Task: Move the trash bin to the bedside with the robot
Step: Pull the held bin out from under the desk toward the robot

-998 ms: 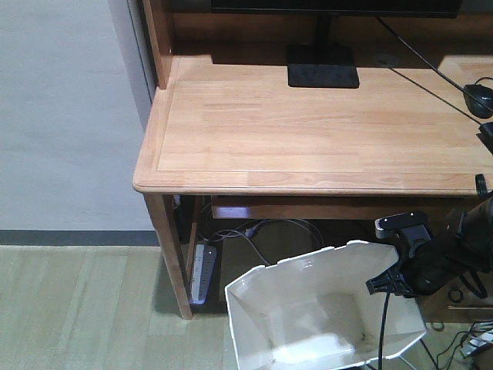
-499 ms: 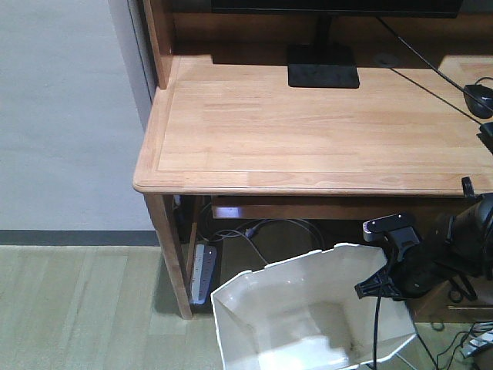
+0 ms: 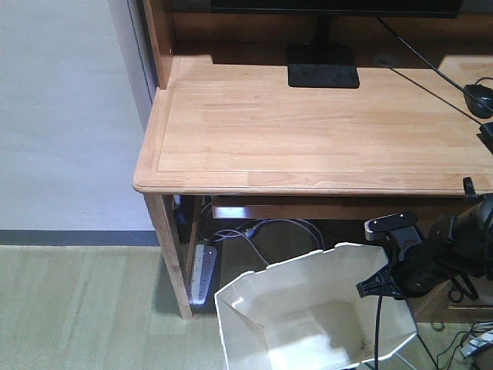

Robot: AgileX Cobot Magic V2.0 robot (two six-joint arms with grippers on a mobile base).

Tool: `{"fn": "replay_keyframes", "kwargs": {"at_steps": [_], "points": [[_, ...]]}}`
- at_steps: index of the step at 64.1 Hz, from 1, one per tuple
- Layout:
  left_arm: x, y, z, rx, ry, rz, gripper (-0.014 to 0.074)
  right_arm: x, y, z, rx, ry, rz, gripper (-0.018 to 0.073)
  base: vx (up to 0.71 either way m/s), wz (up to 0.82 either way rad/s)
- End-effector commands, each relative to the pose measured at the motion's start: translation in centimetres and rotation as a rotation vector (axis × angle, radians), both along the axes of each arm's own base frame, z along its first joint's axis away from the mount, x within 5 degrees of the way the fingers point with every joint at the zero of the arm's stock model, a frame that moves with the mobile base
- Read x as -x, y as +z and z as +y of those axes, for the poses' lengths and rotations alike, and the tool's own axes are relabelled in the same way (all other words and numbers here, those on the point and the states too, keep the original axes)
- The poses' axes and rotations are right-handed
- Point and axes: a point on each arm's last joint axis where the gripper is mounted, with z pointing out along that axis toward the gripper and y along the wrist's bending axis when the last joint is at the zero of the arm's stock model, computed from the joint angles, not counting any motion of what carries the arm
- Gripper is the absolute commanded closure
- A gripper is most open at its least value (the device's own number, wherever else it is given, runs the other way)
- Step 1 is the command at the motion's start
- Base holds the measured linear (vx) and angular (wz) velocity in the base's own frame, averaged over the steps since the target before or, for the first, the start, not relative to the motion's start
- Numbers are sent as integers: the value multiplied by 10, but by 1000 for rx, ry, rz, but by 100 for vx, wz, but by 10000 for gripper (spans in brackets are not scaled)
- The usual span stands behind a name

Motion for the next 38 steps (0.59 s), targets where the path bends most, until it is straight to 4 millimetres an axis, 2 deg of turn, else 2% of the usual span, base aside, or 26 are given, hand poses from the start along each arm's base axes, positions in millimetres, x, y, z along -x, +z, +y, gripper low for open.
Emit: {"fn": "replay_keyframes", "kwargs": {"at_steps": [1, 38], "points": [[-1, -3, 2, 15, 18, -42, 602, -11, 18, 0, -7, -22, -90, 562, 0, 0], [-1, -3, 2, 15, 18, -42, 602, -11, 18, 0, -7, -22, -90, 562, 0, 0]]}}
